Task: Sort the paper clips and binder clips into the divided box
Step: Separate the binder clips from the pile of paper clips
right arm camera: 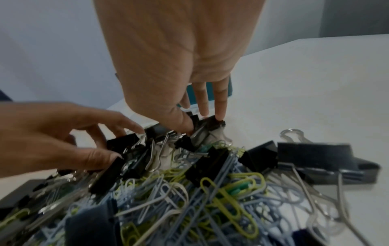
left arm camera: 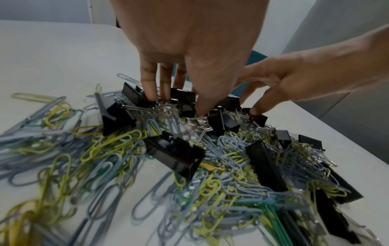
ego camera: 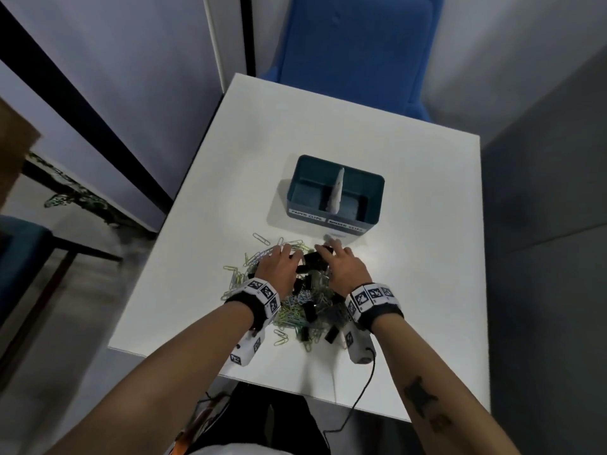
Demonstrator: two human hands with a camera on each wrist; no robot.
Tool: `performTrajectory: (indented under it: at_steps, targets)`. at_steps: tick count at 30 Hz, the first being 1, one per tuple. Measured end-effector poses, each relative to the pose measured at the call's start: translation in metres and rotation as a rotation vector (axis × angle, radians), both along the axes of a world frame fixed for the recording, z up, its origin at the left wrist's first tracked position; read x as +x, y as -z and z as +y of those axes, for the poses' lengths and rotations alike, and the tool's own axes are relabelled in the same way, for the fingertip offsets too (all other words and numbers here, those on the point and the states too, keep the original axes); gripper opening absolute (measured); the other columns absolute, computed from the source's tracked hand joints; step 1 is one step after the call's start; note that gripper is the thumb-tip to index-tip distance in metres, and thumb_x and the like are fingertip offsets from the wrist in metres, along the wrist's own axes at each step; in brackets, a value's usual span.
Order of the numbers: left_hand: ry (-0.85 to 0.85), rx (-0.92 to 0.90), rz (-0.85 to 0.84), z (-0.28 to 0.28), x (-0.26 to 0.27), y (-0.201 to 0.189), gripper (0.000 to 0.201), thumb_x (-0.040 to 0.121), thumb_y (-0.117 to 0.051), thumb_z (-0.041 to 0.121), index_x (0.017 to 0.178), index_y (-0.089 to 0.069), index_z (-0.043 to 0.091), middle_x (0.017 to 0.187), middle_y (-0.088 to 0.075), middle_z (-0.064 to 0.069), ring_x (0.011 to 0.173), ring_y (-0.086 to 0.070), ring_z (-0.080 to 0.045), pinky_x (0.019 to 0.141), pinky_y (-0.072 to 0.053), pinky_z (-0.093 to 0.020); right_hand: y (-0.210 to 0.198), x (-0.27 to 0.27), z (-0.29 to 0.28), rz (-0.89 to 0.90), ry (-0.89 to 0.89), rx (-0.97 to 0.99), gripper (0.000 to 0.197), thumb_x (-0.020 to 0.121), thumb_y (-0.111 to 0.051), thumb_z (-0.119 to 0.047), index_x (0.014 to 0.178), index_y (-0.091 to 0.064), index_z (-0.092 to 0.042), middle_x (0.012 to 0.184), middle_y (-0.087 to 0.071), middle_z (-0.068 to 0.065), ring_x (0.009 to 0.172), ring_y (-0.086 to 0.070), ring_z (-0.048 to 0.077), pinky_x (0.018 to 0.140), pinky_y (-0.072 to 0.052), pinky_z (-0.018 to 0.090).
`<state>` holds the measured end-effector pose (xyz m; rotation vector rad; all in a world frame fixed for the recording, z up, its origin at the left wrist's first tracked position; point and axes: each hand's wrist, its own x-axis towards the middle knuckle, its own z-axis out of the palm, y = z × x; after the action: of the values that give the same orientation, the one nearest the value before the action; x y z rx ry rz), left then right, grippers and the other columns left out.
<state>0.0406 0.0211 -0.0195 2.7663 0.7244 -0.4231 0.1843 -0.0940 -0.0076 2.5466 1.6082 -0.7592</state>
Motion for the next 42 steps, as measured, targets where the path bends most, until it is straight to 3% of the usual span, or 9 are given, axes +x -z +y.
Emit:
performTrajectory:
  at_steps: [7,12,16,21,27,32,36,39,42]
  targets:
    - [-0.051,-0.073,-0.037,0.005,0.006,-0.002,0.054,0.082,-0.060,0.006,0.132,-0.040,0.012,0.127,-0.044,-0.013,0.114,-0.042,-0.032,0.074,-0.048,-0.042,0.005,-0.003,0.011,0.013,0.017,0.008,0.053,0.081,-0.065,-0.018,0.131,-0.048,-0.018,0.138,-0.038,0.014,0.118,-0.044,0.036,0.079,-0.053,0.047]
    - [-0.083,-0.170,-0.144,0.013,0.001,-0.003,0.040,0.083,-0.057,0.008,0.120,-0.044,0.012,0.111,-0.053,-0.009,0.098,-0.051,-0.029,0.064,-0.041,-0.036,0.003,0.006,0.015,0.076,0.097,0.038,0.044,0.079,-0.063,-0.016,0.122,-0.052,-0.016,0.125,-0.043,0.013,0.110,-0.050,0.034,0.077,-0.051,0.043]
    - [-0.199,-0.331,-0.247,0.025,-0.001,-0.012,0.020,0.089,-0.059,0.015,0.106,-0.050,0.021,0.104,-0.059,0.000,0.088,-0.059,-0.023,0.071,-0.047,-0.035,0.004,0.019,0.010,0.154,0.138,0.023,0.047,0.077,-0.072,-0.024,0.120,-0.053,-0.020,0.124,-0.043,0.009,0.109,-0.053,0.029,0.083,-0.052,0.041]
    - [-0.244,-0.367,-0.460,0.048,0.014,-0.054,0.013,0.090,-0.061,0.021,0.102,-0.058,0.021,0.101,-0.064,0.005,0.080,-0.061,-0.011,0.069,-0.056,-0.031,0.004,0.030,-0.001,0.297,0.167,0.072,0.044,0.074,-0.067,-0.012,0.114,-0.056,-0.025,0.125,-0.039,0.001,0.103,-0.057,0.028,0.086,-0.053,0.040]
    - [-0.260,-0.420,-0.637,0.085,0.065,-0.106,0.018,0.086,-0.064,0.018,0.103,-0.060,0.021,0.102,-0.066,0.006,0.093,-0.062,-0.012,0.083,-0.055,-0.033,0.006,0.030,-0.008,0.199,0.117,0.084,0.041,0.075,-0.070,-0.011,0.114,-0.058,-0.018,0.127,-0.043,0.008,0.102,-0.055,0.030,0.079,-0.050,0.039]
    - [-0.067,-0.496,-0.484,0.067,0.082,-0.110,0.019,0.080,-0.068,0.018,0.097,-0.063,0.025,0.098,-0.069,0.008,0.088,-0.065,-0.010,0.079,-0.055,-0.034,0.009,0.035,-0.014,0.172,0.186,0.054,0.027,0.075,-0.071,-0.020,0.093,-0.052,-0.017,0.107,-0.054,0.006,0.091,-0.056,0.029,0.070,-0.046,0.035]
    - [0.073,-0.511,-0.249,0.043,0.081,-0.079,0.019,0.083,-0.068,0.017,0.100,-0.064,0.023,0.102,-0.069,0.003,0.076,-0.062,-0.008,0.065,-0.051,-0.026,0.008,0.043,-0.027,0.240,0.304,0.112,0.021,0.077,-0.066,-0.013,0.081,-0.050,-0.026,0.087,-0.064,0.000,0.078,-0.057,0.023,0.065,-0.043,0.029]
    - [0.069,-0.497,-0.154,0.044,0.072,-0.058,0.017,0.083,-0.067,0.019,0.096,-0.063,0.028,0.098,-0.068,0.003,0.086,-0.063,-0.015,0.071,-0.054,-0.034,0.004,0.059,-0.039,0.276,0.412,0.193,0.025,0.073,-0.066,-0.003,0.078,-0.056,-0.026,0.084,-0.067,0.000,0.079,-0.062,0.025,0.068,-0.050,0.032]
    - [-0.057,-0.515,-0.082,0.066,0.054,-0.045,0.014,0.086,-0.065,0.020,0.096,-0.062,0.028,0.094,-0.066,0.007,0.079,-0.067,-0.014,0.070,-0.055,-0.033,0.001,0.081,-0.055,0.224,0.507,0.229,0.020,0.077,-0.060,0.000,0.082,-0.061,-0.020,0.082,-0.067,0.004,0.075,-0.061,0.025,0.067,-0.051,0.034]
